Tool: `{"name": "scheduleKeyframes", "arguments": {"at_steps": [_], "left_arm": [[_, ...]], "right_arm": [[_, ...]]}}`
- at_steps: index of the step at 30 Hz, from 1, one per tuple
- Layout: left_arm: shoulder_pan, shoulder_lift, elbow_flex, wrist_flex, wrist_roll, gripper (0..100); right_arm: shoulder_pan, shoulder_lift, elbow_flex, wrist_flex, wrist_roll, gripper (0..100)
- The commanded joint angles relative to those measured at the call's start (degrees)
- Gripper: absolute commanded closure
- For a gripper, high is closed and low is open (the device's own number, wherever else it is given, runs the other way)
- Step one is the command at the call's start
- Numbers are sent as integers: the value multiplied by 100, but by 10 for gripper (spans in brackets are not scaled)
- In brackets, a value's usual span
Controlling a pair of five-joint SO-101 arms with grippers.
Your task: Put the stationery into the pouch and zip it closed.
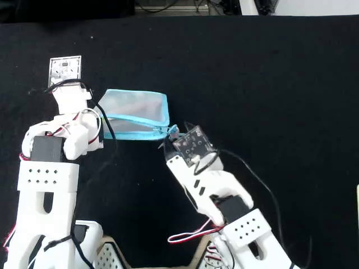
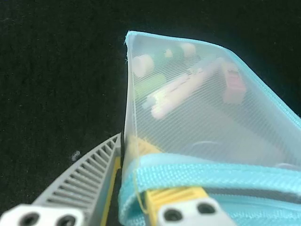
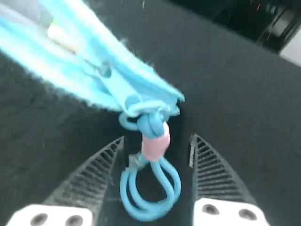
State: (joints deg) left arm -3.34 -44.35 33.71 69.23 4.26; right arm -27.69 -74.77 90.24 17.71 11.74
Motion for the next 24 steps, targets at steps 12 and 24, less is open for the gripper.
{"name": "scheduleKeyframes", "arguments": {"at_steps": [12,24], "left_arm": [[-92,-9,-171,-79,9,970],[-92,-9,-163,-79,9,970]], "right_arm": [[-62,22,92,-818,18,855],[0,-1130,-532,1046,26,988]]}}
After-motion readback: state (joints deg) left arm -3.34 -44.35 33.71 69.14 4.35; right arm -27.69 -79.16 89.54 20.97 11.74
